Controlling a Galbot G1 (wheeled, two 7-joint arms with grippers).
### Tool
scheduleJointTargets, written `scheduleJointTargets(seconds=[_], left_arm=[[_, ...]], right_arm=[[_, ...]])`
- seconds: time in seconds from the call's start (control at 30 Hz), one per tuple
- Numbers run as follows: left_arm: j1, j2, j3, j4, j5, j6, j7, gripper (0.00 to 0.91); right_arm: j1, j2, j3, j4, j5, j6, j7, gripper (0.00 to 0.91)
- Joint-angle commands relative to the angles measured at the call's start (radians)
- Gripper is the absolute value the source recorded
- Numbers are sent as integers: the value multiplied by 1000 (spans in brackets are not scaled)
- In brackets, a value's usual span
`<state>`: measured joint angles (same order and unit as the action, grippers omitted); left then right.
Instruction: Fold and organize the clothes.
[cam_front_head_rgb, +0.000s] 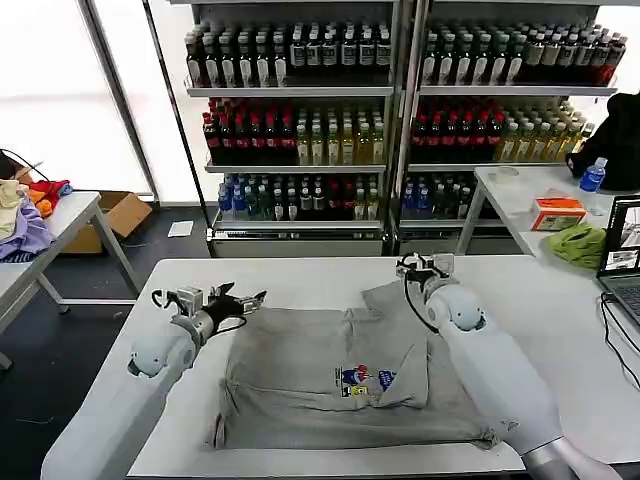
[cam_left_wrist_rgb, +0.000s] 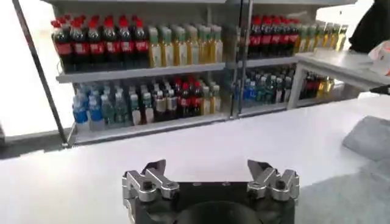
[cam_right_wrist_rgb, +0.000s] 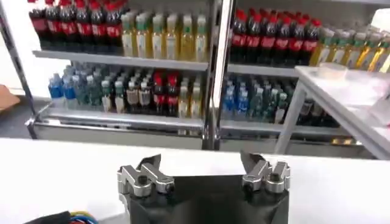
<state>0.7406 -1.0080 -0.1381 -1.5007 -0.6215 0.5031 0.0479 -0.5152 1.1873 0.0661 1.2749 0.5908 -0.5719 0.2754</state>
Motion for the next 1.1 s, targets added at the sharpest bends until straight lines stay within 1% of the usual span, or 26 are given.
scheduleJointTargets(seconds=[0.03, 0.83, 0.87, 0.9, 0.93, 0.97, 1.0, 1.03, 1.1], left_arm=[[-21, -6, 19, 50, 6, 5, -3, 907], [46, -32, 1, 56, 72, 5, -9, 907], [46, -32, 1, 57, 71, 7, -11, 887], [44, -32, 1, 61, 71, 10, -18, 806], [42, -33, 0, 67, 70, 11, -21, 675], [42, -32, 0, 72, 69, 11, -22, 91], [37, -33, 1, 76, 65, 11, -23, 30], [35, -33, 2, 81, 63, 12, -23, 10], [32, -32, 5, 83, 59, 22, -23, 0]], right_arm=[[-4, 14, -2, -43, -5, -5, -3, 907], [-19, 34, 5, -62, -5, -6, -11, 907], [-21, 33, 4, -61, -5, -6, -11, 907], [-24, 34, 5, -61, -5, -6, -10, 907], [-25, 38, 6, -63, -4, -6, -10, 907], [-27, 40, 8, -65, -3, -6, -11, 907], [-30, 42, 12, -69, -4, -6, -11, 907], [-33, 43, 11, -69, -4, -6, -12, 826], [-40, 43, 8, -67, -5, -6, -15, 453]])
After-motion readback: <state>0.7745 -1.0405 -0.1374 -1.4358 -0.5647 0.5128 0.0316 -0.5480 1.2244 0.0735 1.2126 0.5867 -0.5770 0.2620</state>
